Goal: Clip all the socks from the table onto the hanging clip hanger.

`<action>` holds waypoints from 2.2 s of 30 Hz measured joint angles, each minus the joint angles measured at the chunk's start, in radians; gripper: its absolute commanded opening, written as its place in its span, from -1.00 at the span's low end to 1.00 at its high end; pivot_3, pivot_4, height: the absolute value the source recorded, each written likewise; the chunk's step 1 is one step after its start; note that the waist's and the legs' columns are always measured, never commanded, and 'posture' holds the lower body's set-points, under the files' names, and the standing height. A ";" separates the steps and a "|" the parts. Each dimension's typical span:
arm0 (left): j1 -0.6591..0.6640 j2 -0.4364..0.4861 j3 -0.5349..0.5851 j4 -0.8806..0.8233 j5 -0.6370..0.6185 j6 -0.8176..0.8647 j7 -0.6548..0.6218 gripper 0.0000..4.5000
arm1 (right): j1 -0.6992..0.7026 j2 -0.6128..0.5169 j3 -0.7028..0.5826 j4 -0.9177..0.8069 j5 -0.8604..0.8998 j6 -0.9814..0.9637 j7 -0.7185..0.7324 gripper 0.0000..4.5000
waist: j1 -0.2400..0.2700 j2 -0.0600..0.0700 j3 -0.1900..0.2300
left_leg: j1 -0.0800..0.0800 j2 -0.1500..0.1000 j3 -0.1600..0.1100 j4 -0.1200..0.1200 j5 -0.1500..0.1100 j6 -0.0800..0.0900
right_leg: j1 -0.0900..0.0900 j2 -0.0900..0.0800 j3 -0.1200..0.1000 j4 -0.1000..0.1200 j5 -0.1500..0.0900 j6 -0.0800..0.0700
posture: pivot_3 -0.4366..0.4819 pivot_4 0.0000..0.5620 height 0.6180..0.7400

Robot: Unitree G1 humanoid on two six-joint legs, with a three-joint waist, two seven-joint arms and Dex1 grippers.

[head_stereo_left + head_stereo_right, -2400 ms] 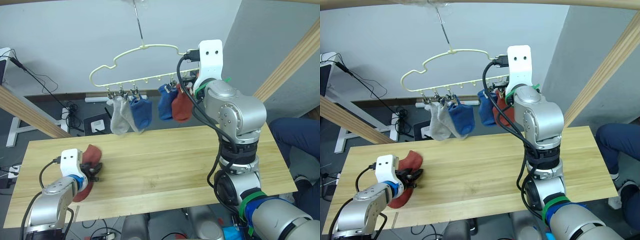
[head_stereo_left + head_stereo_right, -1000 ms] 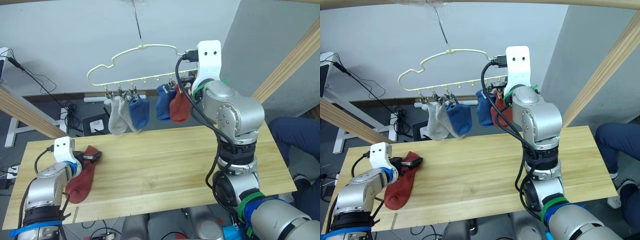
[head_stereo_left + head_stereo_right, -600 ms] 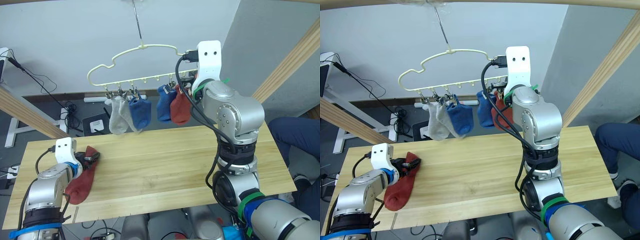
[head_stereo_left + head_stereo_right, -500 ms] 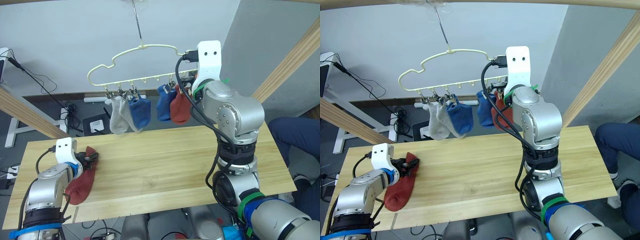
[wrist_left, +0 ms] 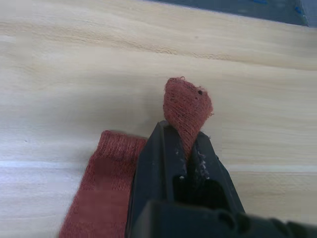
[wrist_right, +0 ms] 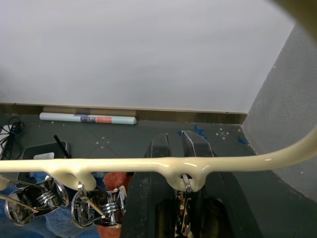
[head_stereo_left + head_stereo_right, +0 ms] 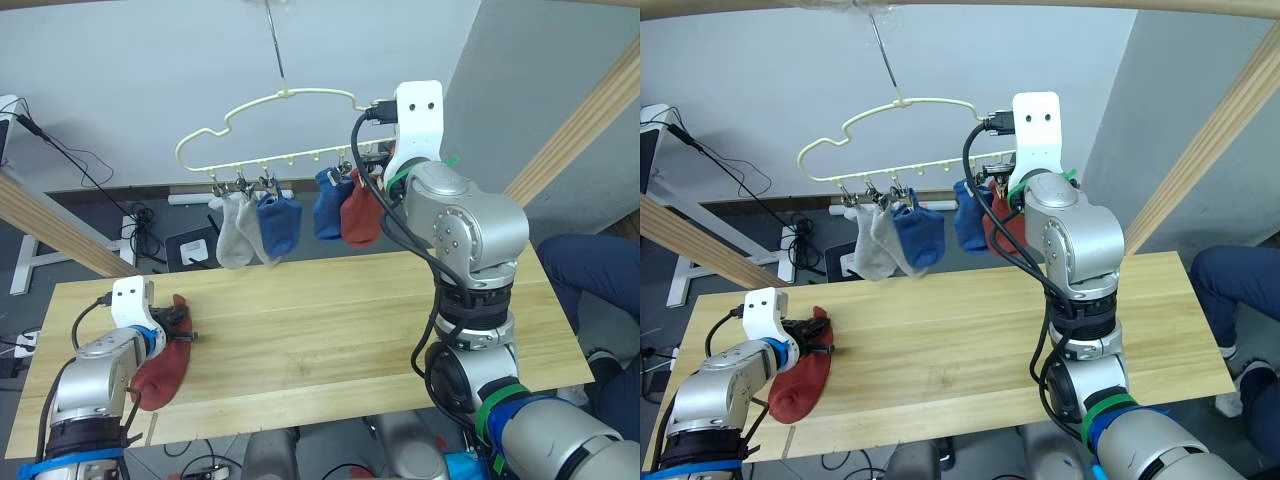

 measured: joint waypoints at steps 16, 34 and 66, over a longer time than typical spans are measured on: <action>-0.235 -0.116 -0.170 -0.336 -0.235 0.249 -0.049 -0.97 | -0.010 0.034 -0.041 -0.001 0.003 0.030 0.009 -0.99 | 0.012 0.000 0.005 | -0.001 -0.004 -0.001 0.001 0.000 0.000 | 0.002 0.001 -0.002 -0.002 0.000 0.001 | -0.54 0.24 1.00; -0.519 -0.384 -0.399 -0.169 -0.133 0.136 0.037 -0.97 | -0.039 0.054 -0.096 0.015 0.005 0.044 -0.003 -0.99 | 0.019 0.001 0.007 | -0.001 -0.003 -0.001 0.001 0.000 0.000 | 0.002 0.004 -0.001 -0.002 0.000 0.001 | -0.57 0.21 1.00; -0.717 -0.543 -0.339 0.124 -0.026 -0.064 0.053 -0.97 | -0.063 0.059 -0.113 0.017 0.012 0.076 -0.005 -0.99 | 0.006 0.001 0.007 | -0.002 -0.003 0.000 0.002 0.000 0.000 | 0.002 0.004 -0.001 -0.001 0.000 0.001 | -0.63 0.13 1.00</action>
